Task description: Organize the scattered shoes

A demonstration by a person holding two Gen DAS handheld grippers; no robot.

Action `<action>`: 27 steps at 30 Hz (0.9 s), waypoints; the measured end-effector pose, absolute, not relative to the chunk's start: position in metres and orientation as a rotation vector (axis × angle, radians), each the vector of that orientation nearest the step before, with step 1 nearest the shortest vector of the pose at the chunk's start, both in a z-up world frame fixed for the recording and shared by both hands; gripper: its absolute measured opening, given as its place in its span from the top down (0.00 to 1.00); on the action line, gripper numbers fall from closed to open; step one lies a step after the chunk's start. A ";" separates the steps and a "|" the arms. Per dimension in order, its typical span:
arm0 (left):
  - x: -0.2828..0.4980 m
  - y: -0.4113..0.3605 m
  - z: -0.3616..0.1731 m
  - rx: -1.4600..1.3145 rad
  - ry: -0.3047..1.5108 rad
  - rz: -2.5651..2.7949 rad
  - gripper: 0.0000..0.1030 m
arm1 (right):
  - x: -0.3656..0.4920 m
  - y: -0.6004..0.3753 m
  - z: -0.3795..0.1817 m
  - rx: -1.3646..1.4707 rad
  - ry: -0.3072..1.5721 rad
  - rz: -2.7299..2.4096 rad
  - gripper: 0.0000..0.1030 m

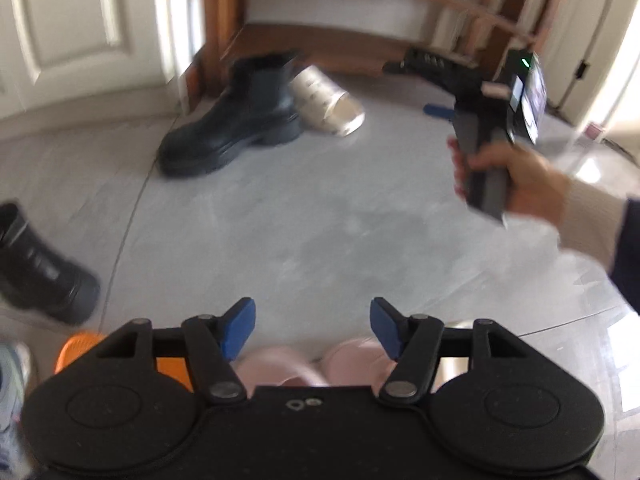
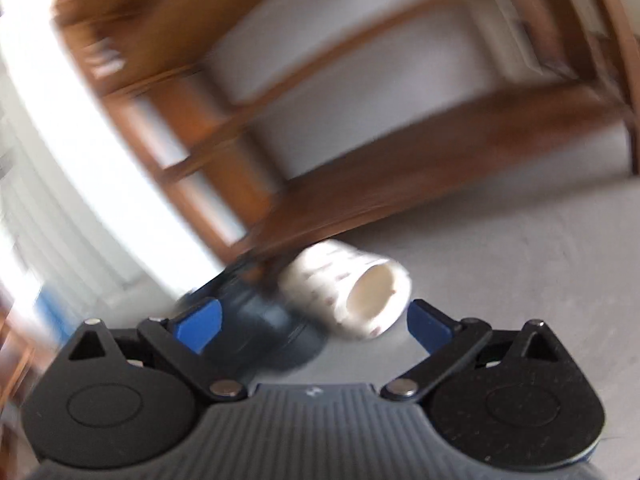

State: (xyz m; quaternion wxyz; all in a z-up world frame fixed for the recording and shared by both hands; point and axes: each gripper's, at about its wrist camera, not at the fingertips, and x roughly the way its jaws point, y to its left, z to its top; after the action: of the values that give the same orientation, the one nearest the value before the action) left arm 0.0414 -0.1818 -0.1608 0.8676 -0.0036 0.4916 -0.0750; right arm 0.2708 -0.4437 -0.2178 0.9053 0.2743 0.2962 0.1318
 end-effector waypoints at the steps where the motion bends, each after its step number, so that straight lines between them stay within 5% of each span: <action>1: 0.043 -0.176 -0.164 -0.014 1.048 -0.130 0.39 | 0.287 -0.435 -0.225 0.543 0.625 0.268 0.02; 15: 0.052 -0.130 -0.175 -0.017 1.113 -0.012 0.38 | 0.397 -0.366 -0.293 0.599 0.739 0.165 0.06; 18: 0.050 -0.129 -0.174 -0.010 1.112 -0.005 0.38 | 0.406 -0.358 -0.294 0.601 0.742 0.183 0.14; 20: 0.049 -0.128 -0.175 -0.008 1.116 0.000 0.38 | 0.409 -0.355 -0.292 0.614 0.737 0.220 0.32; 24: 0.046 -0.131 -0.173 -0.003 1.111 -0.004 0.38 | 0.410 -0.354 -0.292 0.652 0.743 0.227 0.36; 27: 0.044 -0.134 -0.170 0.003 1.099 -0.016 0.38 | 0.400 -0.364 -0.295 0.737 0.716 0.237 0.52</action>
State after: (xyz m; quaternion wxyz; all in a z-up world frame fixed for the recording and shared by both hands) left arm 0.0441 -0.1340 -0.1700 0.8527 0.0015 0.5223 -0.0075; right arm 0.3997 -0.3645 -0.2952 0.8643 0.3515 0.3415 0.1130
